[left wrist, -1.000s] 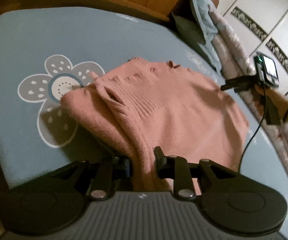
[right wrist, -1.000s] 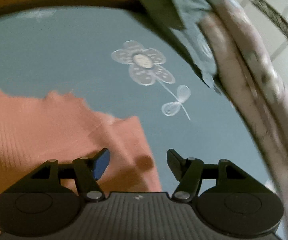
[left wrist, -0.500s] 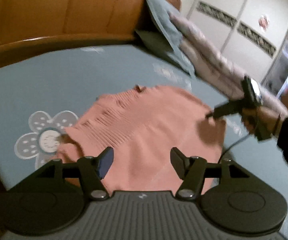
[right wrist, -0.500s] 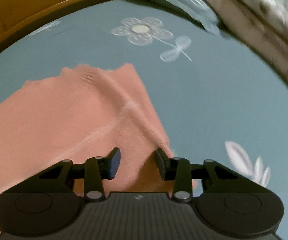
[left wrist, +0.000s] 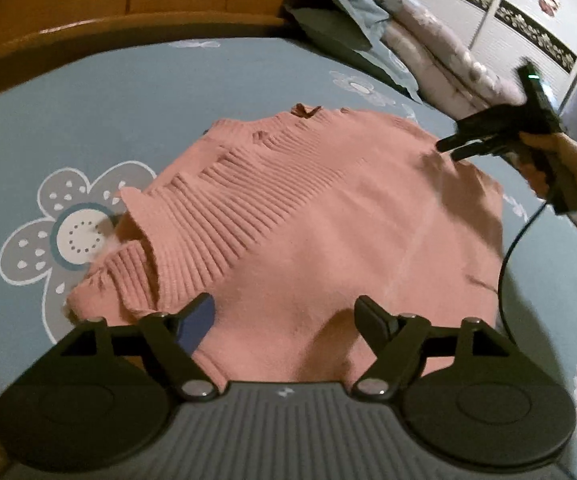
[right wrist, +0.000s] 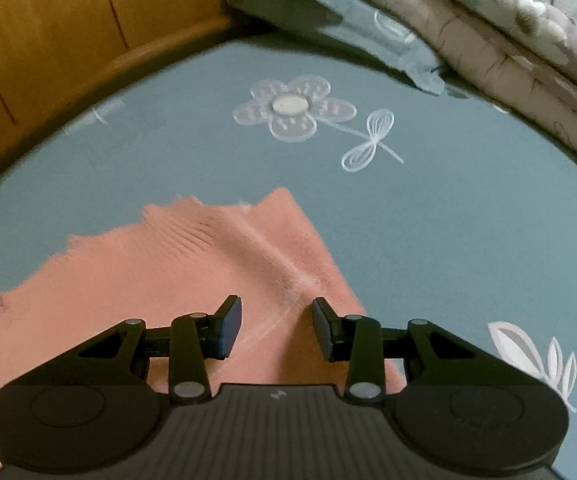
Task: Fold clothes
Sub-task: 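Raise both open tools away from the folded pink sweater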
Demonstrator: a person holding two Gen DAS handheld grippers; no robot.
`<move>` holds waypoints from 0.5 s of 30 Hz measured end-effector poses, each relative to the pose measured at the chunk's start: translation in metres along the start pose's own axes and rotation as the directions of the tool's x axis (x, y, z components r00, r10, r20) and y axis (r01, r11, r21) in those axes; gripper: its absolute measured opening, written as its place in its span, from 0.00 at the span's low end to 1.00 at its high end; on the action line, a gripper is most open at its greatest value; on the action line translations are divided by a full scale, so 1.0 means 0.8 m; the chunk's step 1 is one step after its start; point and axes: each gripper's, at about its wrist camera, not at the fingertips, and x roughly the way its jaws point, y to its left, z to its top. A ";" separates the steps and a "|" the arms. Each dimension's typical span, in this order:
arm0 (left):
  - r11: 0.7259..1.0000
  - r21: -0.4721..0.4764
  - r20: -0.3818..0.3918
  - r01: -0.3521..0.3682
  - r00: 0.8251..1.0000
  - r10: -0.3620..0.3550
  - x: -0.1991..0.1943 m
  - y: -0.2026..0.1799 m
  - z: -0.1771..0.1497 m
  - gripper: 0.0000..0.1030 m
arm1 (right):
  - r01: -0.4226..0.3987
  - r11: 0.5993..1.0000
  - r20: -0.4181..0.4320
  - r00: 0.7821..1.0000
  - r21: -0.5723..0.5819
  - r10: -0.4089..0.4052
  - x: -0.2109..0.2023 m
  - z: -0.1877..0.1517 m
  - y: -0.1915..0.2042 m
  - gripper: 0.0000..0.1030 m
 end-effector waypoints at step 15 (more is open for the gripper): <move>0.984 -0.134 0.066 0.117 0.992 -0.108 -0.023 0.039 -0.007 0.74 | -0.043 0.994 0.096 0.995 0.103 0.033 -0.005 0.029 0.006 0.46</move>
